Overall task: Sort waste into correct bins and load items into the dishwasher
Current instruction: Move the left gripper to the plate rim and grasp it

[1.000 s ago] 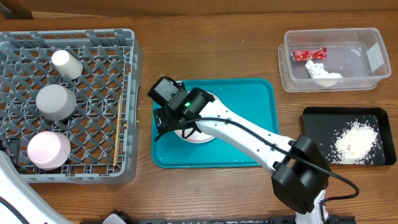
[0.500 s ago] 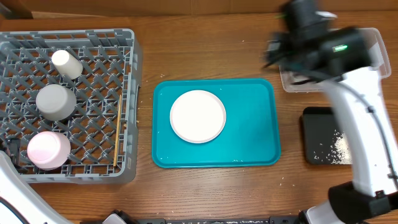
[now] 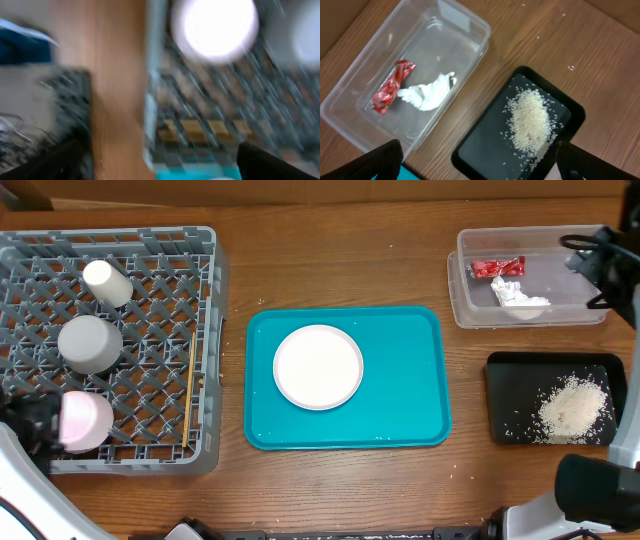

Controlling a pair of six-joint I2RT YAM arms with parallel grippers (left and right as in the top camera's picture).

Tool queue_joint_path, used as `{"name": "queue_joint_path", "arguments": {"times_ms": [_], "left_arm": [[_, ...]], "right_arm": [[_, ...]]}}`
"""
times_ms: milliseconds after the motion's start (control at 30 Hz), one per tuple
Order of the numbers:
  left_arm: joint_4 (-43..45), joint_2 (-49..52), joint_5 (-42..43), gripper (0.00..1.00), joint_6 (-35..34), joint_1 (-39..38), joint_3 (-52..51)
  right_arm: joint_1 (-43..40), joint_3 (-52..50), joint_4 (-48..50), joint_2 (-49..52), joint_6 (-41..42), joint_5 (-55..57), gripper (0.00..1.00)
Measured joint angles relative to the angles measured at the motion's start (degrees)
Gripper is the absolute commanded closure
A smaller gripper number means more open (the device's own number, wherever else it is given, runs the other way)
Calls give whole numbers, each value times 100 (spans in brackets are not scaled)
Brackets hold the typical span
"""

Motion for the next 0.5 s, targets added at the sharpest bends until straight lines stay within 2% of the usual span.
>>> {"name": "queue_joint_path", "arguments": {"times_ms": [133,200,267,367,500], "left_arm": [[81,0,1683,0,601,-461,0],[286,4,2286,0,850,-1032,-2],[739,13,2638,0,1108,-1923,-2],[1423,90,2555,0,1311,-3453,-4],[2011,516,1674,0,1423,-5847,0]], "right_arm": [[-109,0,0,0,0,-2,0],[-109,0,0,0,0,0,0],[-109,0,-2,0,-2,-2,0],[-109,0,-2,0,-2,-2,0],[-109,0,2,0,2,-2,0]]}}
